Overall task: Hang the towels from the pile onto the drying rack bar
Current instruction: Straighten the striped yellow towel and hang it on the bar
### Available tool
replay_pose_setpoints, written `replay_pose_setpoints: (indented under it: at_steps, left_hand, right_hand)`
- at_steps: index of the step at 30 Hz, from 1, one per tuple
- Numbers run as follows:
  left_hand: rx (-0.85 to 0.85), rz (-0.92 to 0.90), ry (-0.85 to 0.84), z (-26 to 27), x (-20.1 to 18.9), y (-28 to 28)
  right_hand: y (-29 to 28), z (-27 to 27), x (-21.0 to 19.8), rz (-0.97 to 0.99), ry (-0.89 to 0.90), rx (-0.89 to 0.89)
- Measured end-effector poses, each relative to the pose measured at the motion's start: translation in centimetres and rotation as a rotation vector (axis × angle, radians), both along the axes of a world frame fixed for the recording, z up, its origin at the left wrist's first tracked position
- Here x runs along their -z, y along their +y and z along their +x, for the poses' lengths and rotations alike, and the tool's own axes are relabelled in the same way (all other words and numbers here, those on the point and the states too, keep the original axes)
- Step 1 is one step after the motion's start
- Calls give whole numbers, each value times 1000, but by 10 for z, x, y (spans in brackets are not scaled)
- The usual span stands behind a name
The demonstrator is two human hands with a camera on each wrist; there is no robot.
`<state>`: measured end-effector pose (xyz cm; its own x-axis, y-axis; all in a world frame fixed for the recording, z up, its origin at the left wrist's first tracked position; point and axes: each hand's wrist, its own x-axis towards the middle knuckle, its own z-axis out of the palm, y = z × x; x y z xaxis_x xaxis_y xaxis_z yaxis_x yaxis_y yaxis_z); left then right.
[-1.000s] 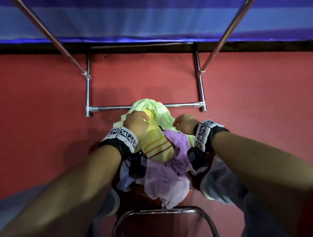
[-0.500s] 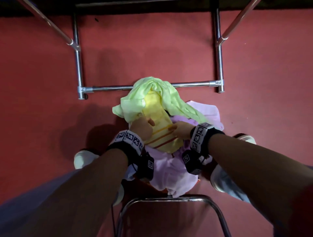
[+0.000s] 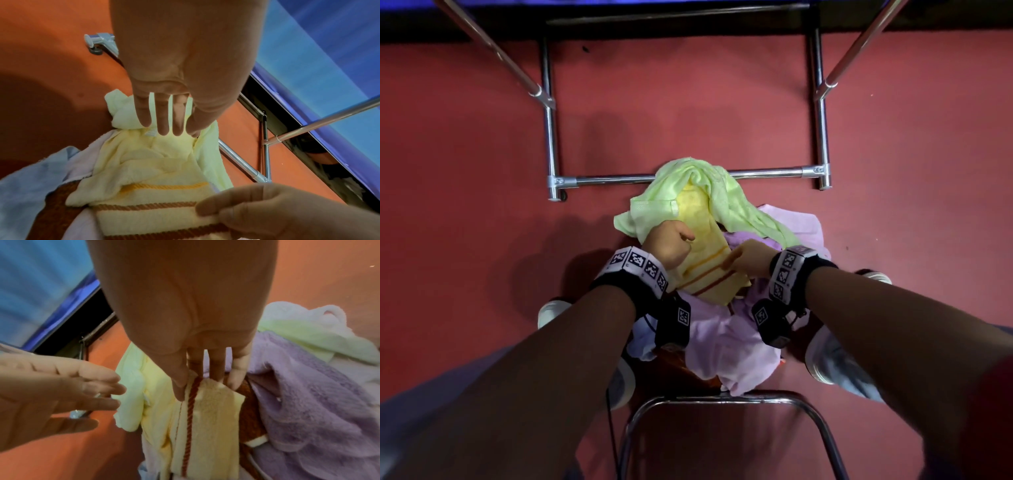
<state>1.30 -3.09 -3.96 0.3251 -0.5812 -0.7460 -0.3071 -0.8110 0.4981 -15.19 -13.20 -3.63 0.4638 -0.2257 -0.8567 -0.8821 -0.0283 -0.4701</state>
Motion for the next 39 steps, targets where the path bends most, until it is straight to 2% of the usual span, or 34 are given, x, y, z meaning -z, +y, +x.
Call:
replay_pose_setpoints:
  at_steps: [2, 4, 6, 11, 14, 19, 22, 27, 31, 35, 39]
  left_hand:
    - [5, -8, 7, 1, -11, -1]
    - [9, -10, 9, 1, -24, -2]
    - [21, -17, 23, 1, -43, -4]
    - [47, -84, 72, -2, -103, -6]
    - [59, -161, 59, -8, -144, -6]
    - [-42, -354, 60, -29, -213, -8]
    - [-44, -461, 34, -44, -254, -8]
    - [73, -562, -194, -62, -316, -4]
    - [89, -657, -294, -74, -361, 3]
    - [26, -732, -247, -79, -401, 11]
    - [-117, -791, -126, -84, -440, 14]
  right_hand:
    - [-4, 4, -15, -49, 10, 52]
    - [-9, 9, -28, -31, 17, 183]
    - [-13, 15, -49, 6, -4, 242]
    - [-20, 26, -112, -33, -167, 300]
    - [-24, 29, -160, -44, -263, 369]
    - [-19, 30, -237, -26, -418, 541]
    - [-12, 22, -282, -28, -509, 614]
    - [-5, -2, -347, -46, -616, 683]
    - [1, -19, -394, -79, -687, 752]
    - [7, -33, -430, -92, -744, 756]
    - [17, -45, -457, -115, -782, 642]
